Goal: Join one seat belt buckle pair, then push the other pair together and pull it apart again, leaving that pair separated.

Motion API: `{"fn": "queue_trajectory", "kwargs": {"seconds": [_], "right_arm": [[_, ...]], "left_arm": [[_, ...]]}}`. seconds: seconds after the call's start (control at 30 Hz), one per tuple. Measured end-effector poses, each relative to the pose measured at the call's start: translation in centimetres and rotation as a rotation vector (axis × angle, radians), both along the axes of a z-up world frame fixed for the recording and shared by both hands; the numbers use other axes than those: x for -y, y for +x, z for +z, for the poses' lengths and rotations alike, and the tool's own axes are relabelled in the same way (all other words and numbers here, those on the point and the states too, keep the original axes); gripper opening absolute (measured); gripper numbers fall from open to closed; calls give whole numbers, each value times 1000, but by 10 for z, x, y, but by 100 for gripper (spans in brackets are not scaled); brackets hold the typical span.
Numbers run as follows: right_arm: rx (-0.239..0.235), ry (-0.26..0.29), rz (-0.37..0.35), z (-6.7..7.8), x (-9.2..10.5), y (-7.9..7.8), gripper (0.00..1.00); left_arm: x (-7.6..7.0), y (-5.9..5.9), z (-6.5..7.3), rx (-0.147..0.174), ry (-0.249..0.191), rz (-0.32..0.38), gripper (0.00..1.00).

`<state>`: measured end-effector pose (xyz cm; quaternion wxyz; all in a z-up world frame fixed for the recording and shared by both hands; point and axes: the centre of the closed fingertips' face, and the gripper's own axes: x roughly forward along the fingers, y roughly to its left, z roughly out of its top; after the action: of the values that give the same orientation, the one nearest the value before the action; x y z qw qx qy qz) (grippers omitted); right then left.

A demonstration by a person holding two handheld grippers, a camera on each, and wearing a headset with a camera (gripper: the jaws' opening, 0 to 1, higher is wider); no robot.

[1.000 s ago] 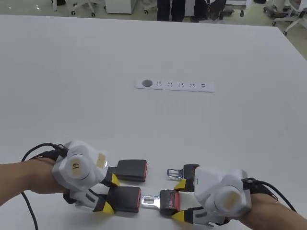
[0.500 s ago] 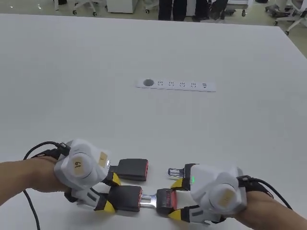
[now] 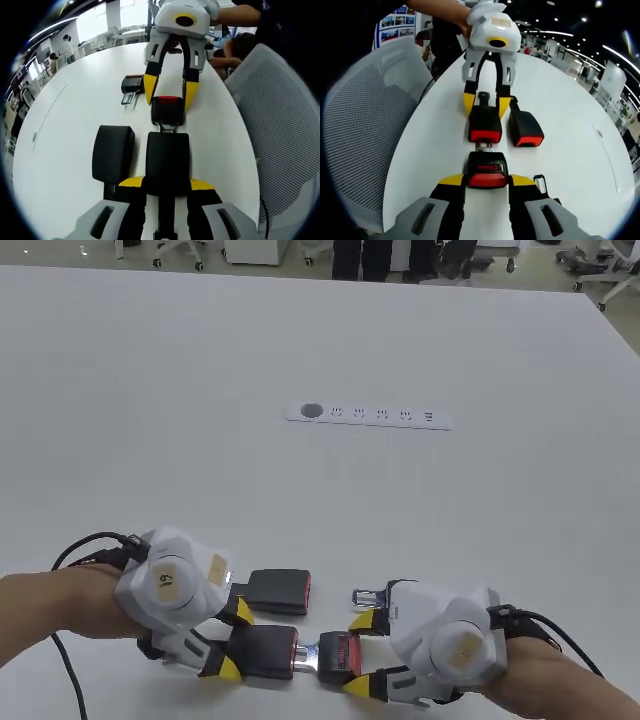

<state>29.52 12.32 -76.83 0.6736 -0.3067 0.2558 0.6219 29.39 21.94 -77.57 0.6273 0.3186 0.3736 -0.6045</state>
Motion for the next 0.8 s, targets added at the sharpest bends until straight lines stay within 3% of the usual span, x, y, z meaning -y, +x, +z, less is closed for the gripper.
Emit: {"fn": "queue_trajectory", "kwargs": {"seconds": [0.23, 0.6, 0.8], "right_arm": [[15, 0, 14, -1, 0, 0, 30], [-22, 35, -18, -3, -2, 1, 29], [-14, 31, -8, -3, -3, 1, 29]], "left_arm": [[0, 0, -1, 4, -4, 1, 32], [-1, 2, -3, 6, -7, 15, 32], [0, 1, -2, 8, -4, 13, 32]]}}
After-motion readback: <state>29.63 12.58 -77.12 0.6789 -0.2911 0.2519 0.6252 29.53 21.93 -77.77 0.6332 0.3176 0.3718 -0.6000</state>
